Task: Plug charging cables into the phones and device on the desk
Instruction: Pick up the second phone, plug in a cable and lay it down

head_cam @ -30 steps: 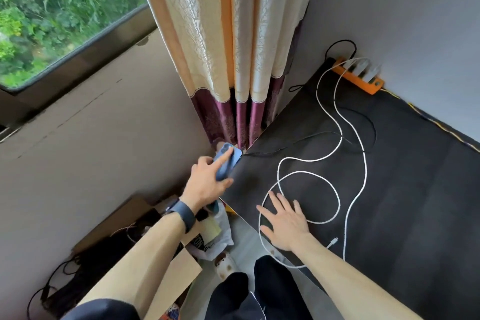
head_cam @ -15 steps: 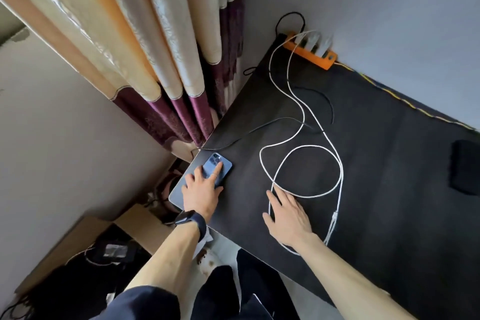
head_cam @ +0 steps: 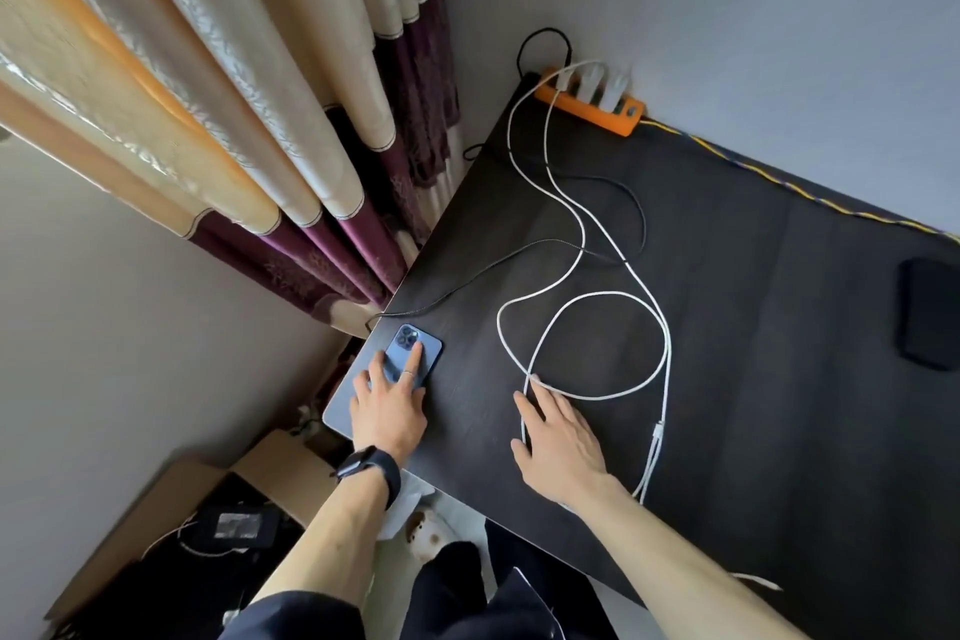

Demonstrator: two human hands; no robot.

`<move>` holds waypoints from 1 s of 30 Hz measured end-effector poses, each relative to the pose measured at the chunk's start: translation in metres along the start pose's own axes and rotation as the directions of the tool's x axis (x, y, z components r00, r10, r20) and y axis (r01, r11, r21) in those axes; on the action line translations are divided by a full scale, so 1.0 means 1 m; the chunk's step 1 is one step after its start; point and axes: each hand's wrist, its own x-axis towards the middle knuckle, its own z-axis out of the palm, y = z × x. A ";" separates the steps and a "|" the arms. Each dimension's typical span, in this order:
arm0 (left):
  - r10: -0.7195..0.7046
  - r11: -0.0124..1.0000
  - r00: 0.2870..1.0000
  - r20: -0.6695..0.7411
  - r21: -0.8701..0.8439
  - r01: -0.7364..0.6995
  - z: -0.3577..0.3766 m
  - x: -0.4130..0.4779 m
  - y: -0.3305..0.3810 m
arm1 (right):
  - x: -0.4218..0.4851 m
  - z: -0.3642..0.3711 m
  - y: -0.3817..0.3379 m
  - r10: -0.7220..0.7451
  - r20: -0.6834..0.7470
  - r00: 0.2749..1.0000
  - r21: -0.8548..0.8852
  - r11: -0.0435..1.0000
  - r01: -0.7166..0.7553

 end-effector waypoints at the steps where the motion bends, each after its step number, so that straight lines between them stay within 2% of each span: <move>1: 0.002 1.000 1.000 -0.005 -0.007 -0.002 0.000 0.000 0.000 | -0.001 -0.001 0.000 -0.004 -0.005 1.000 0.006 1.000 0.004; 5: 0.016 1.000 1.000 0.009 -0.017 -0.016 -0.007 0.000 0.000 | -0.011 -0.009 -0.004 -0.011 -0.056 0.998 0.127 0.992 0.018; 8: 0.076 0.993 0.997 0.001 -0.095 -0.076 -0.020 -0.011 0.014 | -0.034 -0.016 -0.003 0.053 -0.150 0.987 0.277 0.961 -0.010; 10: 0.141 0.974 0.990 -0.029 -0.175 -0.144 -0.031 -0.022 0.030 | -0.054 -0.024 -0.001 0.124 -0.200 0.972 0.385 0.922 -0.038; 13: 0.320 0.915 0.943 -0.091 -0.231 -0.332 -0.049 -0.043 0.068 | -0.094 -0.034 0.006 0.268 -0.287 0.920 0.507 0.857 -0.092; 17: 0.568 0.769 0.812 -0.135 -0.265 -0.582 -0.066 -0.087 0.133 | -0.158 -0.038 0.024 0.472 -0.405 0.783 0.615 0.774 -0.149; 19: 0.675 0.688 0.727 -0.123 -0.248 -0.682 -0.070 -0.113 0.170 | -0.197 -0.040 0.035 0.575 -0.457 0.679 0.665 0.727 -0.168; 20: 0.690 0.676 0.714 -0.119 -0.248 -0.694 -0.071 -0.116 0.181 | -0.203 -0.043 0.039 0.594 -0.476 0.649 0.668 0.724 -0.172; 25: 0.824 0.547 0.564 -0.056 -0.183 -0.817 -0.065 -0.173 0.255 | -0.277 -0.045 0.074 0.750 -0.511 0.421 0.743 0.631 -0.223; 28: 0.864 0.499 0.504 -0.002 -0.136 -0.856 -0.058 -0.204 0.289 | -0.313 -0.040 0.098 0.804 -0.497 0.327 0.777 0.580 -0.246; 30: 0.875 0.483 0.483 0.032 -0.121 -0.867 -0.050 -0.223 0.308 | -0.338 -0.033 0.118 0.824 -0.480 0.302 0.790 0.556 -0.260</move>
